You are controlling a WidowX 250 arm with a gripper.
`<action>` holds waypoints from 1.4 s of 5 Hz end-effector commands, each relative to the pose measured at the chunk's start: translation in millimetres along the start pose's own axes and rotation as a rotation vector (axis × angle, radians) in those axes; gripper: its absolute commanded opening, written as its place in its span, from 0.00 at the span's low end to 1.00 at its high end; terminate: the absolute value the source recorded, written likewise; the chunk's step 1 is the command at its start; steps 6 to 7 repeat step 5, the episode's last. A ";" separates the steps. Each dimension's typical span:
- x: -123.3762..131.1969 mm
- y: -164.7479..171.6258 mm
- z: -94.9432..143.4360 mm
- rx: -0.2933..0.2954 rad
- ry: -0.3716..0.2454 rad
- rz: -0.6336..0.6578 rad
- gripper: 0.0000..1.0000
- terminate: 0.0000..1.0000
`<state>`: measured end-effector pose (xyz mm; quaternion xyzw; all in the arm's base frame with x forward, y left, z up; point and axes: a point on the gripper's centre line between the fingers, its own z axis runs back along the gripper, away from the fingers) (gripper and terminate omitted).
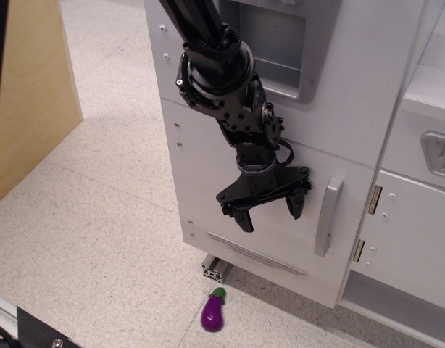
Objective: Close low fridge
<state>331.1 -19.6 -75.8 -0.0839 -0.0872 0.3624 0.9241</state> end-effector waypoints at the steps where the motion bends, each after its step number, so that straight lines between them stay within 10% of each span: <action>1: 6.7 2.3 46.8 -0.040 -0.039 -0.060 1.00 0.00; 4: 6.7 2.3 46.8 -0.040 -0.039 -0.060 1.00 0.00; 5: 6.7 2.3 46.8 -0.040 -0.039 -0.060 1.00 1.00; 7: 6.7 2.3 46.8 -0.040 -0.039 -0.060 1.00 1.00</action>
